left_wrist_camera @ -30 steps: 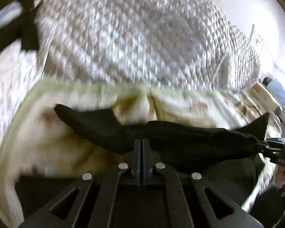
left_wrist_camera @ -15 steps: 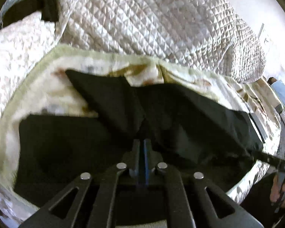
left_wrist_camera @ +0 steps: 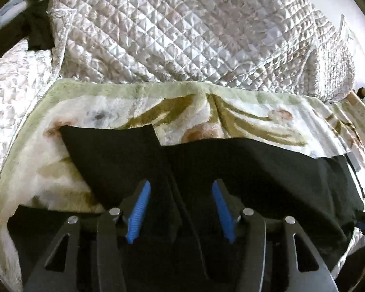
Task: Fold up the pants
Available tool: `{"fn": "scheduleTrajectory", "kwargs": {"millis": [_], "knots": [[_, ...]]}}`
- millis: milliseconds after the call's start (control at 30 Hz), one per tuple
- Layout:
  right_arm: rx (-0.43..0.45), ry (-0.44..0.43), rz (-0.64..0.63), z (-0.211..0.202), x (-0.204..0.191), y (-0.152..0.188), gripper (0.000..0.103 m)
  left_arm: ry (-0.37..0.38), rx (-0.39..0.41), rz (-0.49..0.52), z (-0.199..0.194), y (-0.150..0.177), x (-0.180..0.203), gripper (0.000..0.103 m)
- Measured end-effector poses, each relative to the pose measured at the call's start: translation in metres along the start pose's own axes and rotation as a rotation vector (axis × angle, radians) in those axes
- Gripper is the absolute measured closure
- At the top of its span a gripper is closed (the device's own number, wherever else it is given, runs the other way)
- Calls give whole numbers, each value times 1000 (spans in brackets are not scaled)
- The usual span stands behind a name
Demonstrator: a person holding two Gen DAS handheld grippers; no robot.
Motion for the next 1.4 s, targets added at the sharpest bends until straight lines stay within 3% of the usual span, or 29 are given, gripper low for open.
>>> {"fn": "scheduleTrajectory", "kwargs": {"millis": [100,200,333,367,400,467,500,600,733,867,933,1033,1133,1233,1267,1300,1367,1400], "knots": [[56,7,3,0,-2,-10,49,-33,-11,-8,18,-4,-6,47],[58,29,15,10,2,-13,50,-68,-48,-18,39,-5,-13,47],[80,66,22,12,11,-14,70,-103,-54,-21,50,-7,-18,47],[84,74,29,12,13,-15,77,-114,-50,-20,51,-8,-19,56],[85,76,35,13,15,-16,82,-131,-47,-18,51,-9,-21,78],[88,84,26,14,15,-18,84,-125,-51,-32,52,-10,-25,96],[92,83,25,13,15,-18,86,-127,-38,-41,48,-10,-27,98],[116,61,27,6,13,-21,91,-148,50,-84,15,-16,-34,98],[141,24,19,-5,6,-24,93,-160,201,-189,-61,-18,-53,98],[145,-12,41,-18,7,-23,93,-178,287,-315,-131,14,-84,98],[138,-15,56,-20,9,-21,93,-204,276,-361,-148,42,-99,100],[108,12,73,-16,18,-17,93,-247,182,-407,-138,82,-119,100],[63,25,93,-7,23,-12,93,-199,81,-516,-117,108,-135,100],[58,18,88,-7,21,-12,92,-145,79,-554,-113,108,-137,95],[59,16,89,-7,21,-13,91,-134,90,-554,-114,106,-135,82],[58,16,87,-7,21,-13,90,-122,105,-558,-115,103,-133,60],[59,20,88,-7,21,-13,90,-105,143,-578,-116,98,-135,41],[59,20,84,-7,21,-13,90,-112,155,-586,-112,94,-137,41]]}}
Point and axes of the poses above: each gripper's, at about its wrist camera, not at the fingertips, and z roughly the way its jaws point, x to its right, y to its underside, the point moved 5 cm from there along z, roughly the way its jaws point, and after that the axes turned 5 degrees about x, right-handed, at the moved point
